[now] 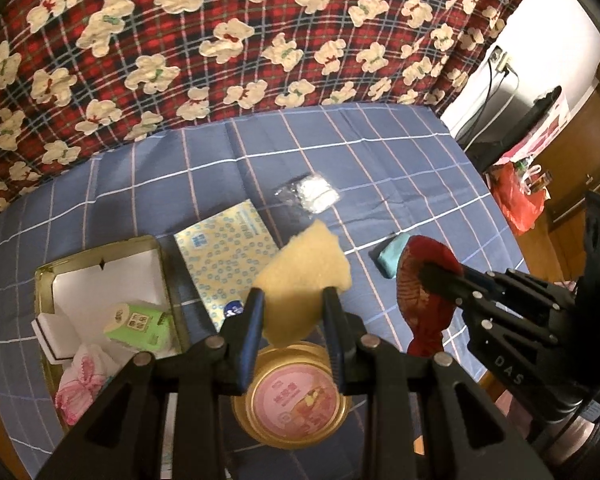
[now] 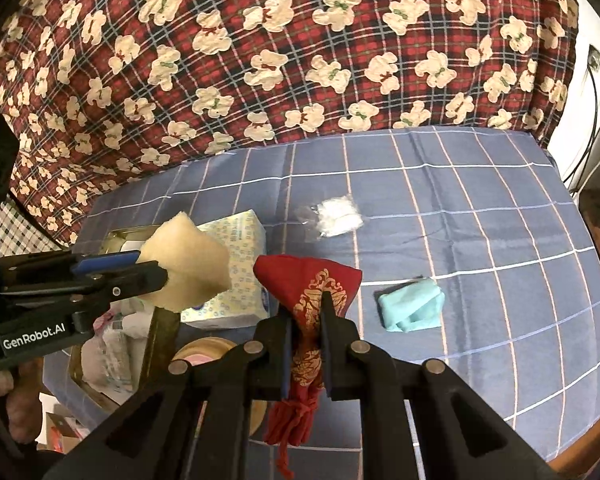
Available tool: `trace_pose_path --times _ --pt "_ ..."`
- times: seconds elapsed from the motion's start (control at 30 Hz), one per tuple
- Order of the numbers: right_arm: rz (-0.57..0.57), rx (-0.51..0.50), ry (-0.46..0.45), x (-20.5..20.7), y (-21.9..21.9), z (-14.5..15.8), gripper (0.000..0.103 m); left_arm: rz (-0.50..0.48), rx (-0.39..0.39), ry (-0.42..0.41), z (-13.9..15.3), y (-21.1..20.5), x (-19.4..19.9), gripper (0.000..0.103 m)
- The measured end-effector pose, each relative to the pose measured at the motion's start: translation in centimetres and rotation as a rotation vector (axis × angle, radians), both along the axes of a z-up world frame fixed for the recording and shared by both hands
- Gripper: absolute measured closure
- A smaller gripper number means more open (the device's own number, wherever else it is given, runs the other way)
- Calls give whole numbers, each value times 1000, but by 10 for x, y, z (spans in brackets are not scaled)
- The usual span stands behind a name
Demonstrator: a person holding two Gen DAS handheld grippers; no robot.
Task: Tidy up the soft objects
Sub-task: 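Carry the yellow sponge and red pouch over the tray with both grippers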
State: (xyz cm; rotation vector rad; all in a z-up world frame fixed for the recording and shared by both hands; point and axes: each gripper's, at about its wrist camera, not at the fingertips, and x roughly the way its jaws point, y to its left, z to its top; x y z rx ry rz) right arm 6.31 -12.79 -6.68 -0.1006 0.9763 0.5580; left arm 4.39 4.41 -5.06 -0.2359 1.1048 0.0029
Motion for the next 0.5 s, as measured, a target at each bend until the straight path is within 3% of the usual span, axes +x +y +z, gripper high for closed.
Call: trace_pose_path --times 0.5 --pt "68 -17 -14 -14 33 5 90 63 -14 -19 5 30 -24 76"
